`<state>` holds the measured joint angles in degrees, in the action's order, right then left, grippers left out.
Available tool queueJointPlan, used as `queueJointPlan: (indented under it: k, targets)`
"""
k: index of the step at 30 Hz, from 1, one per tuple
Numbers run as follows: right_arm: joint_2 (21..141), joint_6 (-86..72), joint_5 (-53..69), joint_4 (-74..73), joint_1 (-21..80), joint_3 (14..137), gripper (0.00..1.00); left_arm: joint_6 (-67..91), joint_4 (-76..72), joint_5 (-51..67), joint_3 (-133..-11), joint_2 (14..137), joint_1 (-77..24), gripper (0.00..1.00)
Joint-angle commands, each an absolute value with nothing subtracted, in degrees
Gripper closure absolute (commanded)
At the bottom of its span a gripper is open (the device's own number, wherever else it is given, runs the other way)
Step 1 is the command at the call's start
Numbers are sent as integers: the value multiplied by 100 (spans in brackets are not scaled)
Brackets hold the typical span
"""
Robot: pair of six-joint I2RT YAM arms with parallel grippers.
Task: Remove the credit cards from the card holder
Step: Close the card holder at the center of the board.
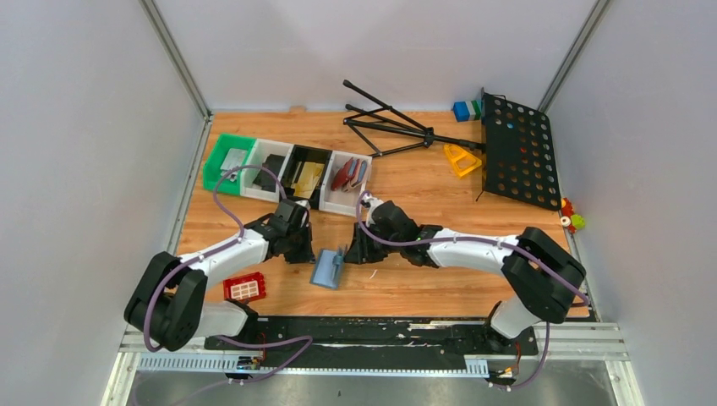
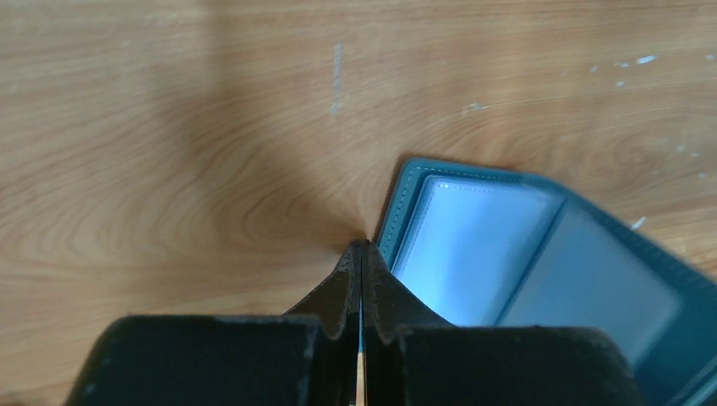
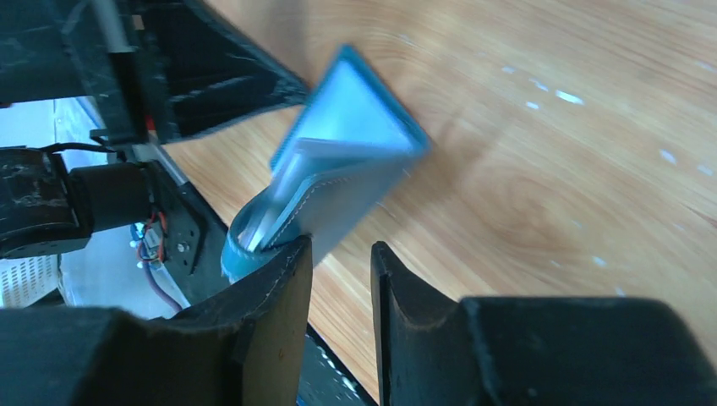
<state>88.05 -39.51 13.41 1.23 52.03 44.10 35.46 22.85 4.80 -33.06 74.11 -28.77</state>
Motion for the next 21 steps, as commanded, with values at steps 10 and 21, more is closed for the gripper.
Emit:
queueJointPlan:
  k: [10, 21]
  targets:
    - [10318, -4034, 1451, 566, 5675, 5506, 73, 3305, 1983, 992, -2729, 7570, -2909, 100]
    - [10580, -4012, 1053, 42, 5682, 5492, 79, 3797, 2617, 19, -2977, 6316, -2900, 96]
